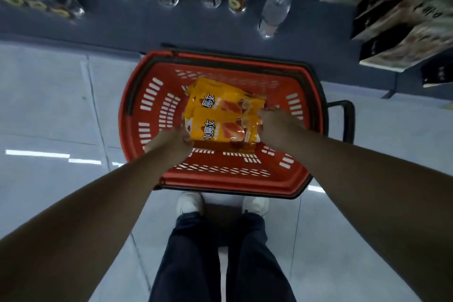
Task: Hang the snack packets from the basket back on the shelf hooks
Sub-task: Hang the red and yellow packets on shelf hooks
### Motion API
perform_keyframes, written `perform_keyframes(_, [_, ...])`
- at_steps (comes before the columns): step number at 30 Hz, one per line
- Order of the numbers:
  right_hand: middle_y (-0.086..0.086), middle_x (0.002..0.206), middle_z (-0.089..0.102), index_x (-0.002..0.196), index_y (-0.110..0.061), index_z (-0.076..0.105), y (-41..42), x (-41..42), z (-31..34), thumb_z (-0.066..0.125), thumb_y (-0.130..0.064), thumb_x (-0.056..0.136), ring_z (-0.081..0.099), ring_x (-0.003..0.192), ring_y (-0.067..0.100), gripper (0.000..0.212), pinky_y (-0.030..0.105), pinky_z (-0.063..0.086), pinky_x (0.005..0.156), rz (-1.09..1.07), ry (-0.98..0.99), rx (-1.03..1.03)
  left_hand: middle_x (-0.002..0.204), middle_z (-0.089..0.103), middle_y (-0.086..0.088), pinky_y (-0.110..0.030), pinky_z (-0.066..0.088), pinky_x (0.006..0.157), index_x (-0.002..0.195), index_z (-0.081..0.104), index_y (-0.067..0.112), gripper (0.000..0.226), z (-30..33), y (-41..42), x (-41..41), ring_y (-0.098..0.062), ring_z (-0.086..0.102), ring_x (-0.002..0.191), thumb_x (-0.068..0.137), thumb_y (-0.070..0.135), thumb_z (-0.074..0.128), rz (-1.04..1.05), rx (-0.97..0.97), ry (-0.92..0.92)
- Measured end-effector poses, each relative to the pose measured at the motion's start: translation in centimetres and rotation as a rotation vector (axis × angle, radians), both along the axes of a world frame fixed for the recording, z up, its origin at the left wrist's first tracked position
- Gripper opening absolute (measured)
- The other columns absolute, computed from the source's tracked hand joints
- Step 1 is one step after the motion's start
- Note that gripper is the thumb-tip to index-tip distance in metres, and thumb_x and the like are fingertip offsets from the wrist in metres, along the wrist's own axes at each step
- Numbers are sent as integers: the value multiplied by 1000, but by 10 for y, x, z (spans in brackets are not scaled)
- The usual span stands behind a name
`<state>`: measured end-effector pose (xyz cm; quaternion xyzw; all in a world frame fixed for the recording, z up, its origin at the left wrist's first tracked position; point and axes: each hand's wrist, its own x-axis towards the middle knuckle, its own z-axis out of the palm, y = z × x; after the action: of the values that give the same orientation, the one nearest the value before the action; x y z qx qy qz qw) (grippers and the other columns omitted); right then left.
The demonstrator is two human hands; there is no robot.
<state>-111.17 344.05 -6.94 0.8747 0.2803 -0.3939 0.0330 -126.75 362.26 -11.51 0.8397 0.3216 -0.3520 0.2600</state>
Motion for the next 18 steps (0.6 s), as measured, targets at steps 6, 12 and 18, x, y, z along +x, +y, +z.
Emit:
perform_keyframes(6, [10, 135, 50, 127, -15, 51, 12, 7, -121, 49, -15, 92, 52, 116, 28, 35, 35, 47, 82, 103, 34, 21, 116, 64, -13, -38, 54, 81, 115, 64, 15, 32, -117, -5, 9, -32, 63, 99, 85, 25, 56, 114, -10, 37])
perform_keyframes(12, [6, 150, 34, 142, -19, 39, 35, 6, -212, 55, -22, 92, 36, 135, 28, 52, 39, 42, 100, 121, 91, 122, 100, 65, -8, -21, 35, 42, 117, 58, 14, 32, -205, -10, 11, -11, 54, 62, 85, 20, 62, 302, -43, 58])
perform_keyframes(18, [9, 143, 34, 142, -17, 33, 53, -9, -253, 62, -25, 88, 33, 132, 30, 62, 42, 37, 101, 199, -8, 79, 102, 65, -13, -29, 47, 64, 111, 62, 7, 30, -227, -9, 10, -24, 63, 83, 90, 29, 60, 356, -52, 69])
